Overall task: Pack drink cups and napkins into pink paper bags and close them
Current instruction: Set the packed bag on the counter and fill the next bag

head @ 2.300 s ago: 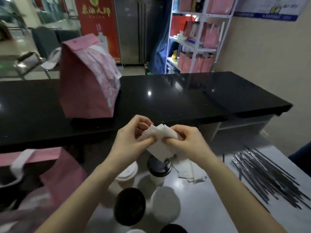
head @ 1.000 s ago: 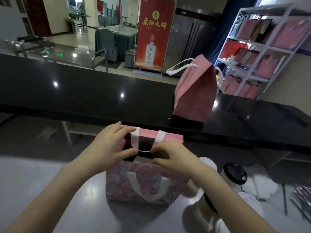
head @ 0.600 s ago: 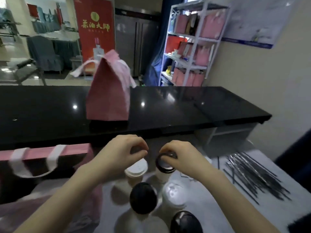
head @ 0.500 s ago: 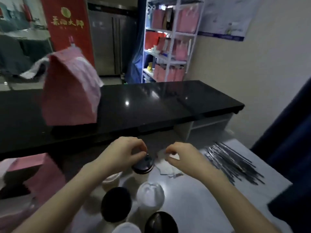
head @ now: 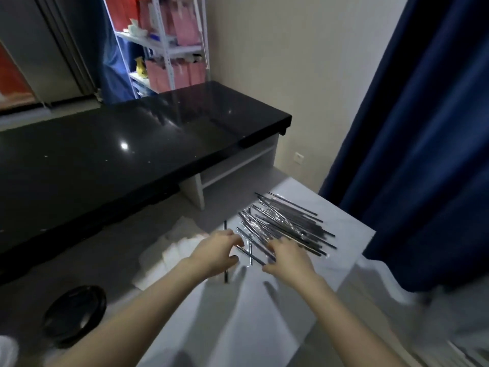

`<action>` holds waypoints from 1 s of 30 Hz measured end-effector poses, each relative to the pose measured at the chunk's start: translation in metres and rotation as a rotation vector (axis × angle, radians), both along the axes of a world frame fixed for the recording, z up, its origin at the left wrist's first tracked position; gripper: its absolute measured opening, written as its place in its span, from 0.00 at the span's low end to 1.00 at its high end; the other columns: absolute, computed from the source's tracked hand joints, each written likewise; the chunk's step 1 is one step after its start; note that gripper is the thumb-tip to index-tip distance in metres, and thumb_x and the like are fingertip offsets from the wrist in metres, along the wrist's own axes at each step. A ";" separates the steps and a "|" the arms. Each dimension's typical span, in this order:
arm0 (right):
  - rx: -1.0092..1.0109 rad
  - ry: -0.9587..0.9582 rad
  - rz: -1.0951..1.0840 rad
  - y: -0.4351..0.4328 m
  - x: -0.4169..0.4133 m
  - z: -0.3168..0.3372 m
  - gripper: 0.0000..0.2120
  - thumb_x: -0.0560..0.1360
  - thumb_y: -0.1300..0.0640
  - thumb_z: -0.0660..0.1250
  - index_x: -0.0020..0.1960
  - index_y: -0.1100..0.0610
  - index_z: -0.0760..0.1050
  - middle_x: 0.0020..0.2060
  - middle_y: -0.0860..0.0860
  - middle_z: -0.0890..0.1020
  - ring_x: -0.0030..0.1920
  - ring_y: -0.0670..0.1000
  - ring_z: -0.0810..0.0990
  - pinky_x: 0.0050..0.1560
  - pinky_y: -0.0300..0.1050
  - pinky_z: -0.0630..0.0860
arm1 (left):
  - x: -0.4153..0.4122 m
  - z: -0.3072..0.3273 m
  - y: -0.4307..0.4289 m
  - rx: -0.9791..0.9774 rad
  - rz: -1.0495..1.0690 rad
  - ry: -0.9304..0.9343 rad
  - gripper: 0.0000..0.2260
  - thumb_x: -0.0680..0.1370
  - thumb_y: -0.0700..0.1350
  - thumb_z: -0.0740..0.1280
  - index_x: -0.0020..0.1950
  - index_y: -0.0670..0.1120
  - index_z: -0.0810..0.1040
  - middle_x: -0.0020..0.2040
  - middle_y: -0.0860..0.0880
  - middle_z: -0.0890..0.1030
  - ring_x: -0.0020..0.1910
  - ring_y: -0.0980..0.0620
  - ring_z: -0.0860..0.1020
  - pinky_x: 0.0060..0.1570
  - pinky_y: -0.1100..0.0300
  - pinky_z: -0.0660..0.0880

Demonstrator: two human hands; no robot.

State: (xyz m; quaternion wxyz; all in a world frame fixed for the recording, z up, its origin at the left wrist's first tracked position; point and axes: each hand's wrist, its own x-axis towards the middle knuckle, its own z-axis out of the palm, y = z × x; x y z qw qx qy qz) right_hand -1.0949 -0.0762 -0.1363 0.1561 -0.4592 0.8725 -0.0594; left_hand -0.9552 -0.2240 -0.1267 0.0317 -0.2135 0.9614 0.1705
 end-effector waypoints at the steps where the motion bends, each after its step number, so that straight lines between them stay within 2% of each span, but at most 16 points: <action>1: 0.014 0.019 0.001 -0.003 -0.003 -0.009 0.27 0.70 0.43 0.71 0.65 0.53 0.71 0.60 0.52 0.75 0.61 0.55 0.72 0.56 0.48 0.70 | -0.011 -0.008 -0.002 -0.017 -0.017 -0.006 0.17 0.74 0.46 0.68 0.63 0.51 0.76 0.61 0.50 0.75 0.60 0.49 0.74 0.55 0.56 0.72; 4: 0.011 0.086 0.013 -0.010 -0.009 -0.031 0.24 0.70 0.45 0.71 0.62 0.54 0.73 0.59 0.53 0.75 0.61 0.56 0.71 0.57 0.49 0.69 | -0.037 -0.027 -0.007 -0.100 -0.066 -0.028 0.20 0.73 0.45 0.67 0.65 0.49 0.74 0.64 0.50 0.73 0.63 0.47 0.71 0.60 0.52 0.70; 6: -0.030 0.110 0.005 -0.011 -0.012 -0.042 0.19 0.71 0.47 0.70 0.59 0.54 0.75 0.57 0.53 0.75 0.60 0.55 0.71 0.57 0.48 0.69 | -0.047 -0.036 -0.009 -0.169 -0.065 -0.065 0.21 0.74 0.47 0.68 0.66 0.49 0.72 0.63 0.50 0.73 0.63 0.46 0.70 0.59 0.52 0.70; 12: -0.113 0.086 -0.019 -0.011 -0.019 -0.055 0.11 0.75 0.51 0.67 0.54 0.55 0.80 0.53 0.51 0.75 0.56 0.54 0.71 0.56 0.48 0.70 | -0.054 -0.049 -0.015 -0.244 -0.034 -0.081 0.11 0.75 0.51 0.66 0.56 0.51 0.77 0.54 0.50 0.76 0.58 0.47 0.72 0.55 0.56 0.64; 15: -0.162 0.052 -0.023 -0.010 -0.018 -0.051 0.08 0.75 0.54 0.65 0.53 0.55 0.78 0.52 0.51 0.77 0.55 0.53 0.72 0.54 0.48 0.71 | -0.049 -0.047 -0.018 -0.222 -0.053 0.005 0.07 0.75 0.50 0.66 0.51 0.50 0.79 0.51 0.50 0.76 0.55 0.47 0.73 0.53 0.56 0.64; 18: -0.243 -0.040 -0.047 -0.006 -0.017 -0.035 0.04 0.76 0.54 0.65 0.49 0.53 0.75 0.47 0.49 0.81 0.50 0.53 0.76 0.48 0.48 0.73 | -0.038 -0.032 -0.022 -0.178 -0.073 0.111 0.04 0.76 0.48 0.67 0.49 0.49 0.78 0.48 0.51 0.77 0.52 0.47 0.74 0.52 0.55 0.67; 22: -0.352 -0.168 -0.032 -0.009 -0.008 0.000 0.04 0.76 0.52 0.66 0.50 0.50 0.74 0.44 0.47 0.83 0.46 0.53 0.80 0.45 0.50 0.76 | -0.005 0.007 -0.028 0.020 0.030 0.263 0.03 0.75 0.43 0.70 0.47 0.48 0.78 0.44 0.53 0.79 0.44 0.51 0.78 0.44 0.52 0.75; 24: -0.439 -0.206 0.034 -0.018 0.006 0.020 0.04 0.76 0.52 0.68 0.51 0.50 0.77 0.45 0.46 0.83 0.47 0.51 0.80 0.47 0.50 0.76 | 0.023 0.027 -0.031 0.097 0.106 0.364 0.06 0.74 0.41 0.72 0.48 0.50 0.79 0.43 0.56 0.79 0.41 0.58 0.78 0.43 0.57 0.77; 26: -0.514 -0.216 0.140 -0.030 0.025 0.039 0.05 0.76 0.53 0.68 0.51 0.51 0.79 0.45 0.46 0.83 0.48 0.51 0.80 0.49 0.50 0.75 | 0.059 0.048 -0.033 0.141 0.161 0.426 0.09 0.75 0.39 0.72 0.50 0.52 0.79 0.45 0.58 0.79 0.41 0.60 0.79 0.43 0.63 0.77; 30: -0.642 -0.254 0.379 -0.064 0.082 0.075 0.06 0.75 0.55 0.69 0.51 0.52 0.81 0.43 0.46 0.81 0.45 0.48 0.79 0.47 0.49 0.76 | 0.148 0.092 -0.034 0.024 0.219 0.509 0.08 0.75 0.40 0.72 0.52 0.49 0.82 0.47 0.56 0.79 0.46 0.60 0.79 0.45 0.69 0.73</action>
